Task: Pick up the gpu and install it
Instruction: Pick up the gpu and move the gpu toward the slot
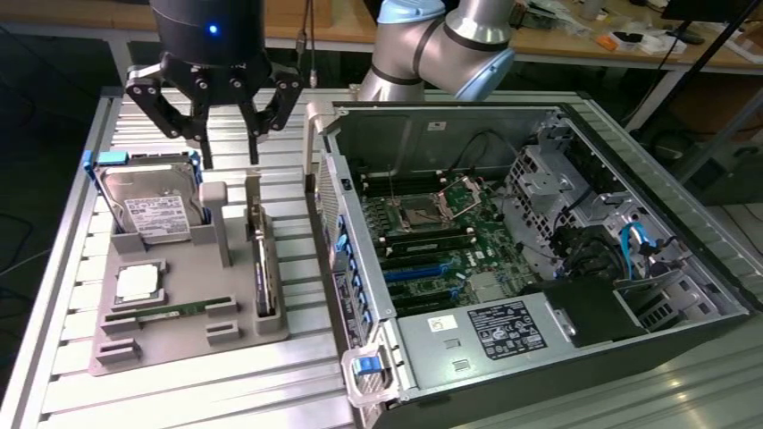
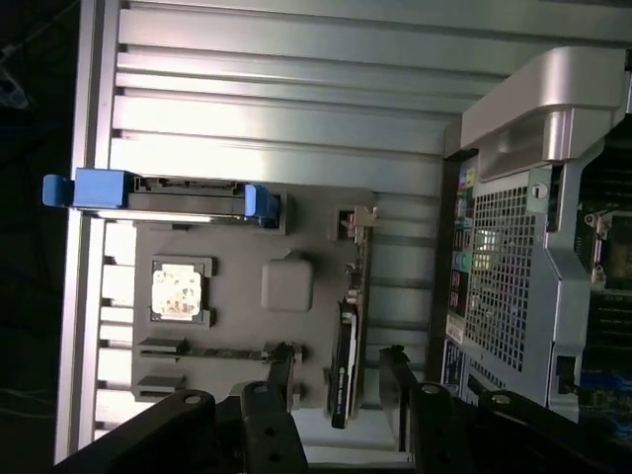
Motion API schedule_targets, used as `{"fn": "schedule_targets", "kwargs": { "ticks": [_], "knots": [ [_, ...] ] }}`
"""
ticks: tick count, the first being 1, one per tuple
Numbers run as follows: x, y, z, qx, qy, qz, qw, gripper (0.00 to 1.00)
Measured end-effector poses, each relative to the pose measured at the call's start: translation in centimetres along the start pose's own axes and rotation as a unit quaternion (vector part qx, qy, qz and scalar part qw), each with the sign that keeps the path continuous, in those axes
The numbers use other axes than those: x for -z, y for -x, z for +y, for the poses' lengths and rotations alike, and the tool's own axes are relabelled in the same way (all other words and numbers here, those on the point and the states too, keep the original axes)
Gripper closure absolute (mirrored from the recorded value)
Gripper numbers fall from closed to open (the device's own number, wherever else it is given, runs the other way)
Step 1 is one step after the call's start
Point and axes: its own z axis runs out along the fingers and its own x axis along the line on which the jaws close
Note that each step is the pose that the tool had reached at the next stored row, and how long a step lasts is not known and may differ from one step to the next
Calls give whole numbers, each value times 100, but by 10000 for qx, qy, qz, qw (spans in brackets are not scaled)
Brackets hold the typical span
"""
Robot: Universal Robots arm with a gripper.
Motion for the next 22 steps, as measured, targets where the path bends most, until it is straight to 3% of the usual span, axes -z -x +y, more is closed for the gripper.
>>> {"fn": "schedule_targets", "kwargs": {
  "ticks": [3,15,22],
  "knots": [
    [-66,-2,-22,-5,3,26,10000,52],
    [-150,26,-64,-190,-5,21,9998,52],
    [-268,60,-87,-290,-5,18,9996,52]
  ]
}}
